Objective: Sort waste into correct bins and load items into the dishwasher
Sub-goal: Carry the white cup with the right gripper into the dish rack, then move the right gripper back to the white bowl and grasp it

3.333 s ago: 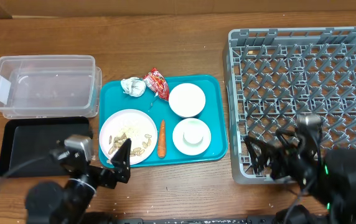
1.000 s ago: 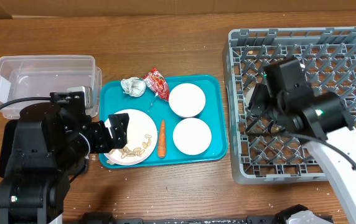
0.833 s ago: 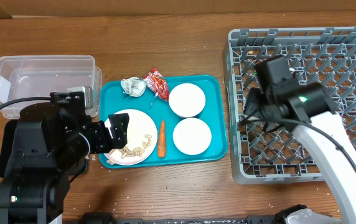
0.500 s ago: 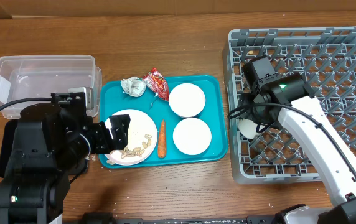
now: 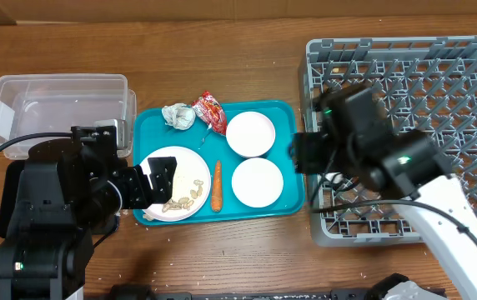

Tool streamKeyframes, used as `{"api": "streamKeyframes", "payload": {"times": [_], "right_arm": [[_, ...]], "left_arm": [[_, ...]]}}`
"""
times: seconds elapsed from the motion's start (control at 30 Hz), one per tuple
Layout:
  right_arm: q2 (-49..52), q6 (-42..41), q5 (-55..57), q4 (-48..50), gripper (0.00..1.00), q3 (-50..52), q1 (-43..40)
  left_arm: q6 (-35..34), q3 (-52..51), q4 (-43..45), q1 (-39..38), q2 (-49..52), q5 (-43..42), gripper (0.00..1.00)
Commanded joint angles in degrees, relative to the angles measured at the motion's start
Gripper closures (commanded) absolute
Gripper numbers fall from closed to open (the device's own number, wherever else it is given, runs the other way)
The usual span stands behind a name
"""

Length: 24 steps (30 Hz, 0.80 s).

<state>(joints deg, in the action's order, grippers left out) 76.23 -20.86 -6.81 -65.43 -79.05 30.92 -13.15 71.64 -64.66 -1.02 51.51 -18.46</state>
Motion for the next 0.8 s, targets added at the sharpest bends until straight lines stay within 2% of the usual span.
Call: {"api": "streamKeyframes", "payload": {"times": [0.0,0.17,0.43,0.67,0.77], "right_arm": [[4.35,-0.81,-1.75,2.16,0.39,3.56,4.48],[12.04,-7.65,7.41,6.14,0.39,6.78,8.74],[22.43,-7.74,8.57,9.44,0.38,6.78,8.76],[29.38,-8.35,14.51,10.03,0.38,6.78,8.76],[30.45,-8.37,14.45,10.32,0.46,6.78,8.76]], "left_arm": [[1.18,1.33,0.42,0.24,-0.24,-1.01,0.0],[1.18,1.33,0.37,0.24,-0.24,-1.01,0.0],[1.18,1.33,0.37,0.24,-0.24,-1.01,0.0],[1.18,1.33,0.35,0.24,-0.24,-1.03,0.0],[1.18,1.33,0.17,0.24,-0.24,-1.03,0.0]]}}
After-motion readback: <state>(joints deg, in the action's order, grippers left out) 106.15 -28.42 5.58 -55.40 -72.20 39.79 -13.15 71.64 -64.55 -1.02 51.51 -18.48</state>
